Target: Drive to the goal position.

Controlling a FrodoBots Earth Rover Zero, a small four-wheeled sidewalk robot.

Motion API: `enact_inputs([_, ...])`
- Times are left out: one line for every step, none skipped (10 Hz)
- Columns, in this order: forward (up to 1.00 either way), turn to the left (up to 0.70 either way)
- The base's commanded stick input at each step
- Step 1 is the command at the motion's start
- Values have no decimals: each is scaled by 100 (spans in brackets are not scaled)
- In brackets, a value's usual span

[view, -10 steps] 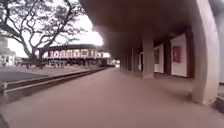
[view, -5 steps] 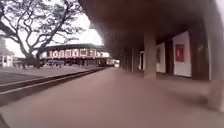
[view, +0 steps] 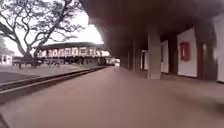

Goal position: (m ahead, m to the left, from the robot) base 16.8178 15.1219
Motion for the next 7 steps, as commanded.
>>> enact_inputs([85, 0])
enact_inputs([85, 0])
enact_inputs([85, 0])
enact_inputs([85, 0])
enact_inputs([85, 0])
enact_inputs([85, 0])
enact_inputs([85, 0])
